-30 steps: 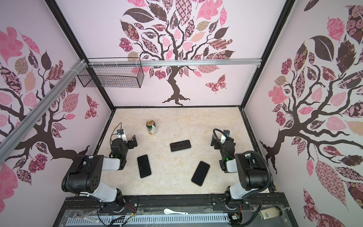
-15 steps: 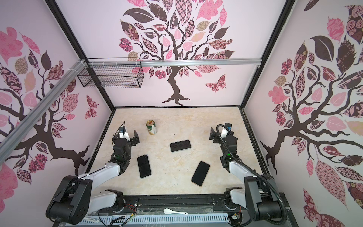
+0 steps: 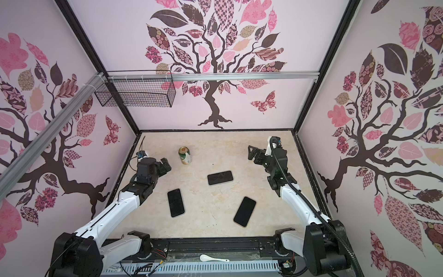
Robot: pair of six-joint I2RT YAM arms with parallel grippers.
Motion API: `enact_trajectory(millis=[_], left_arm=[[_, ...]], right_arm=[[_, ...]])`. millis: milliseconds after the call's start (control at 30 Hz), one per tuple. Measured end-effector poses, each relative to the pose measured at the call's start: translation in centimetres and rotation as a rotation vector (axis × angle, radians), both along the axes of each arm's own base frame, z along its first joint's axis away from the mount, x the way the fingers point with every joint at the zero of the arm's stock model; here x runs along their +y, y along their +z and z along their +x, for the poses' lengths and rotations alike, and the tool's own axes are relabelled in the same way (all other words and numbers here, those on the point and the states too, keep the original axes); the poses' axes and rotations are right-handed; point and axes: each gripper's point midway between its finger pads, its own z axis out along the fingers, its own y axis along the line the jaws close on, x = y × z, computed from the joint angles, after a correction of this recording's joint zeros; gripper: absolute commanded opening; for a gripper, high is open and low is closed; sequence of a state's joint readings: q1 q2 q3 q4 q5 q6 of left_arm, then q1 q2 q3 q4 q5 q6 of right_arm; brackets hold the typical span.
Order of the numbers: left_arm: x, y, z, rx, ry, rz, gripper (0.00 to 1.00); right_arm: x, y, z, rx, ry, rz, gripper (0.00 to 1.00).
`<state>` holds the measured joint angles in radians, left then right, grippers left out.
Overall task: Take the phone out of the phone case
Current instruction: Pick up the phone from the bottom-left of the table.
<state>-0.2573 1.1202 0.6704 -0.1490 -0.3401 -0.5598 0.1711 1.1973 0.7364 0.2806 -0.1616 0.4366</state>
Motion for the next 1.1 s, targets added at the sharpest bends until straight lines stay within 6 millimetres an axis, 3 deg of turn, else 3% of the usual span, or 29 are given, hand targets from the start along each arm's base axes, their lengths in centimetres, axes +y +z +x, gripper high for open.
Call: enact_trajectory(millis=[133, 333, 433, 667, 833, 933, 1100], left_arm=[[-3.4, -2.4, -2.1, 0.12, -0.11, -0.044, 0.98], [-4.0, -3.5, -5.3, 0.235, -0.12, -0.138, 0.98], [-3.9, -3.0, -6.8, 0.249, -0.11, -0.183, 0.98], [-2.5, -2.8, -9.7, 0.299, -0.052, -0.272, 0.97], [-0.6, -3.7, -11.3, 0.346, 0.027, -0.329, 0.94], [-0.8, -4.4, -12.5, 0.399, 0.021, -0.328, 0.93], [-3.2, -6.0, -14.6, 0.514, -0.054, -0.283, 0.93]], right_arm=[[3.9, -3.4, -1.3, 0.144, 0.076, -0.045, 1.0], [9.4, -7.4, -4.6, 0.293, 0.193, -0.127, 0.99], [11.7, -8.7, -6.3, 0.339, 0.228, -0.18, 1.0], [21.2, -10.4, -11.8, 0.398, 0.41, -0.311, 1.0], [26.6, -11.7, -14.7, 0.446, 0.492, -0.36, 0.99], [27.8, -12.2, -15.1, 0.478, 0.491, -0.362, 0.99], [27.2, -11.4, -14.2, 0.484, 0.43, -0.372, 0.99]])
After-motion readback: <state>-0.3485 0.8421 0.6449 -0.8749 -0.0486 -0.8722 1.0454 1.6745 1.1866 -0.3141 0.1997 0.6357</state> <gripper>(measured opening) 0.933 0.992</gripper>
